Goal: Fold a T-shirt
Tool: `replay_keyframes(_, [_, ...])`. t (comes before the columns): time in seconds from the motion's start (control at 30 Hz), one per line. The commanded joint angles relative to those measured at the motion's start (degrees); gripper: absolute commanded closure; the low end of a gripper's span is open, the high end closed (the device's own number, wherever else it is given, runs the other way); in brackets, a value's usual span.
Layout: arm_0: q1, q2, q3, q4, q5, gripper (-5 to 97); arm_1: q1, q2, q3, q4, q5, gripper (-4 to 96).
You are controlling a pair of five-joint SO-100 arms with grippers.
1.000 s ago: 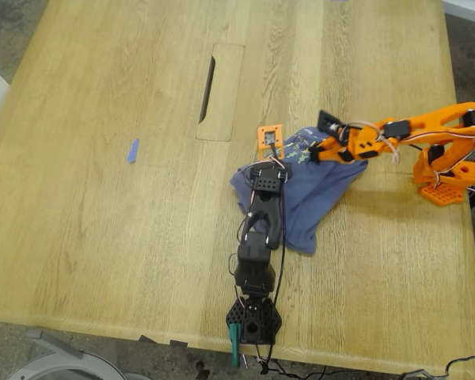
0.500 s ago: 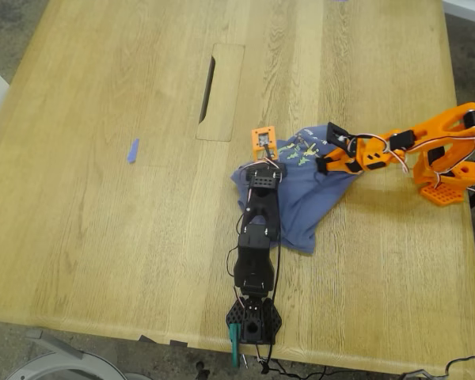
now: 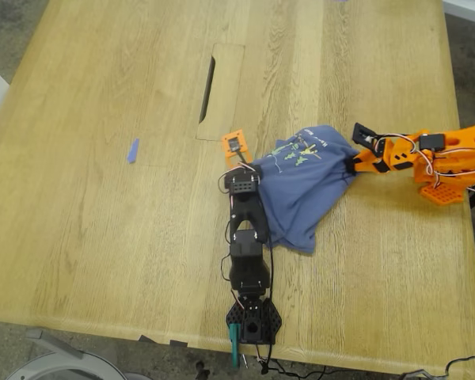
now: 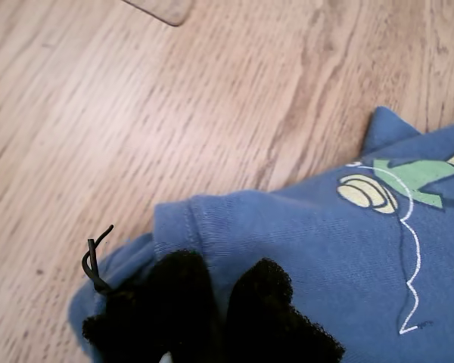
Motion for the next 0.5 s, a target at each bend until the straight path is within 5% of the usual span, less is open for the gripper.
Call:
replay_keyframes(0.0, [-4.04, 7.91, -0.53, 0.88, -0.18, 81, 2.37, 10.90, 1.41, 9.23, 0.53, 91.3])
replay_keyframes(0.47, [-15.21, 21.45, 3.87, 8.26, 0.09, 81, 23.82, 14.85, -8.35, 16.35, -1.49, 91.3])
